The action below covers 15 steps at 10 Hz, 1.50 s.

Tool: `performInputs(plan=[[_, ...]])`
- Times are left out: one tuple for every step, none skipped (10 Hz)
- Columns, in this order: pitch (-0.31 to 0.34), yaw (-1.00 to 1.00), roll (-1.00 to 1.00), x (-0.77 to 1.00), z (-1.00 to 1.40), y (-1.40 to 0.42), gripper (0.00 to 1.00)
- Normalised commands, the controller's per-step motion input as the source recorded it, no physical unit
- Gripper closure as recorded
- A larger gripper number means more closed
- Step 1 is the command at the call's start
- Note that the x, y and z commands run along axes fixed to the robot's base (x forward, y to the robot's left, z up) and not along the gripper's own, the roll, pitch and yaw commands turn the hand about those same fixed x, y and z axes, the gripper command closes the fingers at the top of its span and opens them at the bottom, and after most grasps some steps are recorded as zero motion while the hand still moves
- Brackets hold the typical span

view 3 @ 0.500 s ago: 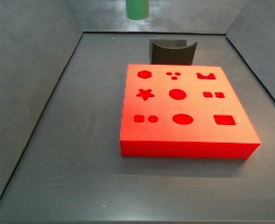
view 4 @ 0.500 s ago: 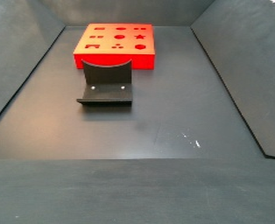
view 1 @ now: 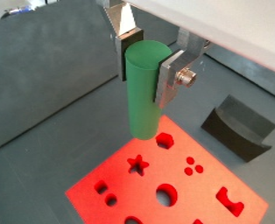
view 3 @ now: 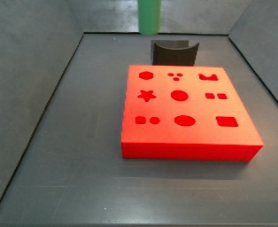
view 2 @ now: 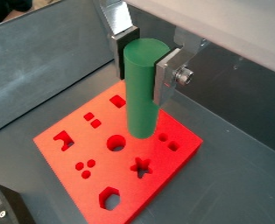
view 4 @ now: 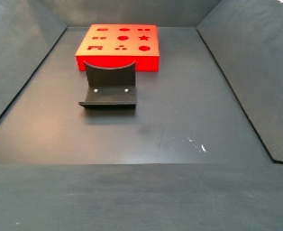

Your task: Insert the round object.

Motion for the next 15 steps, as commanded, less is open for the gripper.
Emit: performInputs(plan=[[0.0, 0.03, -0.08, 1.0, -0.37, 0.09, 1.0], [0.0, 0.03, -0.1, 1.0, -0.4, 0.11, 1.0], [-0.007, 0.03, -0.09, 1.0, -0.39, 0.13, 1.0], [-0.01, 0.04, -0.09, 1.0, -0.39, 0.15, 1.0], [-0.011, 0.04, -0.1, 1.0, -0.39, 0.15, 1.0], [-0.019, 0.03, -0.1, 1.0, -0.41, 0.11, 1.0], [0.0, 0.05, -0.06, 1.0, -0.41, 0.07, 1.0], [0.0, 0.01, 0.01, 1.0, -0.37, 0.0, 1.0], [0.0, 0.02, 0.03, 1.0, -0.39, 0.0, 1.0], [0.056, 0.01, 0.21, 1.0, -0.43, -0.17, 1.0], [0.129, 0.0, 0.18, 0.61, -0.37, -0.15, 1.0], [0.107, 0.0, 0.15, 0.62, -0.43, -0.14, 1.0], [0.103, 0.0, 0.18, 0.65, -0.45, -0.16, 1.0], [0.147, 0.0, 0.17, 0.49, -0.27, -0.09, 1.0], [0.046, 0.0, 0.01, 0.13, -0.07, -0.03, 1.0]])
